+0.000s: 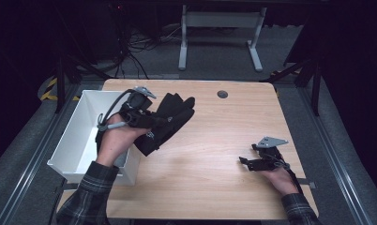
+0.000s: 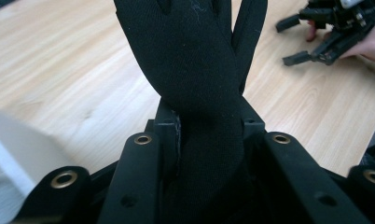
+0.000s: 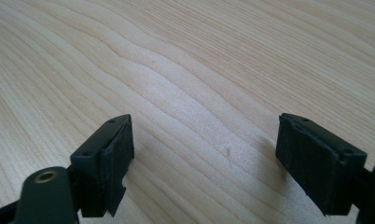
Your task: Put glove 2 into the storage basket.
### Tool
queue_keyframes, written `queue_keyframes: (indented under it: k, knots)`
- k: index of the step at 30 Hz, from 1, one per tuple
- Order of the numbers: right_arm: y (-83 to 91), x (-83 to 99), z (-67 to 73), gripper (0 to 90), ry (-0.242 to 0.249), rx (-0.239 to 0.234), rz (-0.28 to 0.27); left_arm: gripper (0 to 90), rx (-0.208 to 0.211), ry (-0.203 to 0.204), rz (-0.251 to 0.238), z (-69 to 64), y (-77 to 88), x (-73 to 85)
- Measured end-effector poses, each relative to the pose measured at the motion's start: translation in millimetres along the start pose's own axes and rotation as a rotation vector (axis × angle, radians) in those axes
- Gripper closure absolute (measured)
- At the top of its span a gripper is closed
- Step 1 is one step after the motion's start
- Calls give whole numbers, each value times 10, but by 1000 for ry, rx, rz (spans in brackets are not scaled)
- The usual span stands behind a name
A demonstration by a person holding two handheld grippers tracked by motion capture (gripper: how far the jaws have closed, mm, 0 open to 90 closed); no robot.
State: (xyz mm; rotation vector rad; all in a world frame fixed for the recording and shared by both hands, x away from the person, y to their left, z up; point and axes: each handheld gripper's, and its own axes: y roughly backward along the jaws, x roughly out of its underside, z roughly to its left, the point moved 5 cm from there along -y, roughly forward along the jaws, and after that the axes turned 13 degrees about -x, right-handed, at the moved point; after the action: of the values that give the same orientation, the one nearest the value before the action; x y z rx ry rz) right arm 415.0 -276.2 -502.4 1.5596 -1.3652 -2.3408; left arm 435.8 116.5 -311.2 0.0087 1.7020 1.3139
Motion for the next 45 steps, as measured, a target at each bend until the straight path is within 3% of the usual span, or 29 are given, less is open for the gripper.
queue_keyframes:
  k: [6,9,10,16,19,25,29,38,41,42,44,45]
  knots:
    - [0,0,0,200,0,0,-1,702,-65,61,-14,328,281,122]
    - [0,0,0,200,0,0,0,702,-109,116,-24,562,444,266]
    - [0,0,0,200,0,0,0,702,-109,116,-24,562,444,266]
    - [0,0,-1,200,0,1,-1,702,-164,199,-5,863,518,532]
    - [0,-1,-2,200,-3,2,-2,702,-181,250,21,1016,442,713]
    - [1,0,-4,200,-4,5,-1,702,-177,307,65,1139,237,916]
    - [1,0,-4,200,-4,6,-1,701,-180,319,91,1155,115,966]
    - [1,0,-5,200,-3,6,-1,692,-175,355,174,1189,-332,1135]
    - [1,0,-5,200,-3,6,-1,663,-180,349,201,1202,-467,1196]
    - [1,0,-5,200,-3,6,-1,633,-186,343,203,1210,-486,1206]
    - [1,0,-5,200,-3,6,-1,486,-203,331,201,1229,-504,1212]
    - [1,0,-5,200,-3,6,-1,486,-208,327,193,1234,-502,1208]
